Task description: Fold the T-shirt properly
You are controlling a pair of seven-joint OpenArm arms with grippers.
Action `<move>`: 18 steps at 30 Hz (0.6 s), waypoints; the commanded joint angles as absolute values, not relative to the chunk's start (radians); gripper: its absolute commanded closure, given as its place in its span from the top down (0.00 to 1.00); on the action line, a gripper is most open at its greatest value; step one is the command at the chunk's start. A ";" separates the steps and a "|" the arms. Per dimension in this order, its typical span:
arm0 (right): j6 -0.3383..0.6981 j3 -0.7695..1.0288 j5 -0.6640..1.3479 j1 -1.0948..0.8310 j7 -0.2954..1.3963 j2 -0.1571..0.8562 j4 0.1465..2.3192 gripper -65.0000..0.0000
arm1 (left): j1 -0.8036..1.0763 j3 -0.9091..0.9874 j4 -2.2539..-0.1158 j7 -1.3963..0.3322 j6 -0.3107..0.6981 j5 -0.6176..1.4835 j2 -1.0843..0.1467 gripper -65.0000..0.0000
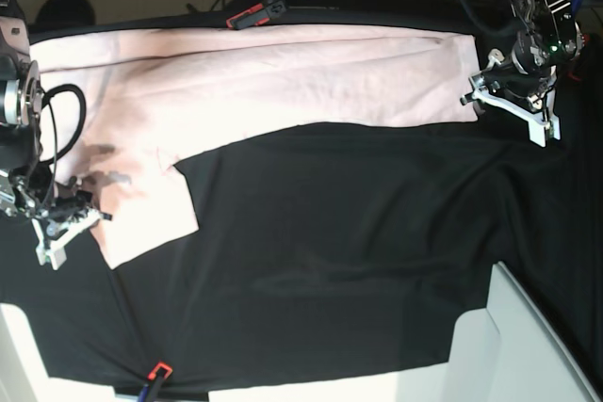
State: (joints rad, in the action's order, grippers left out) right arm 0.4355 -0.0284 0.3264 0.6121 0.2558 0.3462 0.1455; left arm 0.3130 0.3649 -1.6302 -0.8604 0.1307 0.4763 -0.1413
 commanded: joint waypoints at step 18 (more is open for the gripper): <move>0.449 -0.030 0.311 0.622 0.305 0.348 0.145 0.00 | 0.156 0.371 -1.411 -0.835 0.130 0.481 -0.156 0.49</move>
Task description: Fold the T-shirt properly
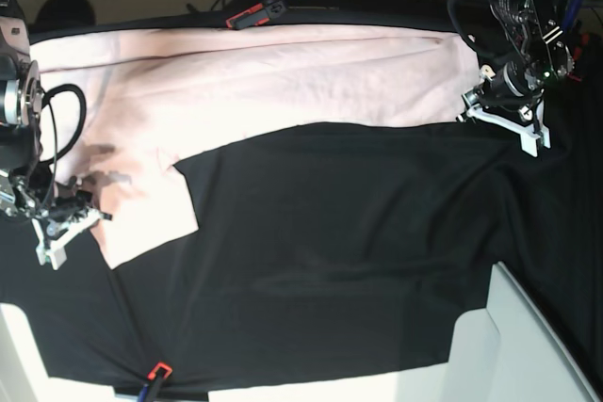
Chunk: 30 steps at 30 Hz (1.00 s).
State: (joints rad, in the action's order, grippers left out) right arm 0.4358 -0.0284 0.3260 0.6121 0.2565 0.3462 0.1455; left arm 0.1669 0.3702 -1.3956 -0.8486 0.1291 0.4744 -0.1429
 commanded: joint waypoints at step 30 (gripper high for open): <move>0.449 -0.024 0.312 0.622 0.306 0.349 0.203 0.00 | 0.113 0.366 -1.570 -0.845 0.131 0.481 -0.154 0.00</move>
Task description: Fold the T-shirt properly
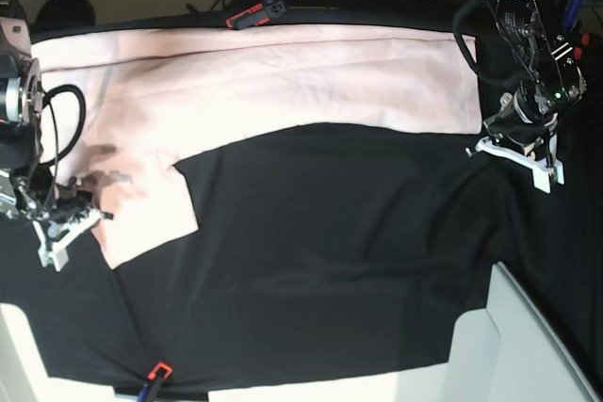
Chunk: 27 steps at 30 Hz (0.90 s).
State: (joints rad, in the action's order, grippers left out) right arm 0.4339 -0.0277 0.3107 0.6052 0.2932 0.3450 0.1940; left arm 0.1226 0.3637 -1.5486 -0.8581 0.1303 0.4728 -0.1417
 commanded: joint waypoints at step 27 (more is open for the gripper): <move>0.449 -0.030 0.312 0.622 0.306 0.349 0.203 0.00 | 0.176 0.378 -1.517 -0.921 0.131 0.483 -0.154 0.50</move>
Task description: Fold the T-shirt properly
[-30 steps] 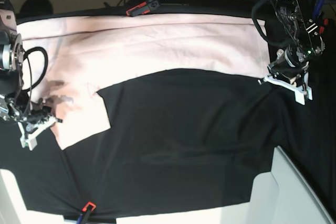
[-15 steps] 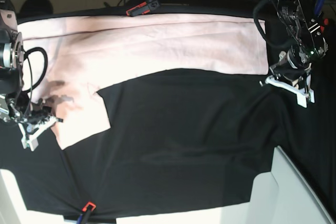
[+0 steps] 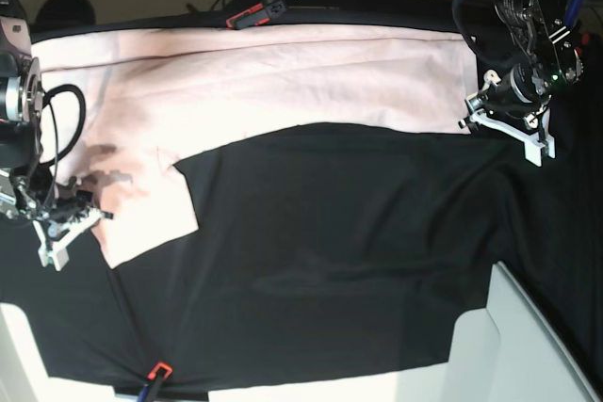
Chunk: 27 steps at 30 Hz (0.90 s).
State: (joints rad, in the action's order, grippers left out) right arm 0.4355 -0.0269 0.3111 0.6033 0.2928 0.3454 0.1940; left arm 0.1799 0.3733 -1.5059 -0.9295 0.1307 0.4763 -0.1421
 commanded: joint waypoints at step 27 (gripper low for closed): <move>0.449 -0.030 0.312 0.622 0.332 0.349 0.226 0.00 | 0.091 0.295 -1.302 -0.822 0.131 0.481 -0.139 0.44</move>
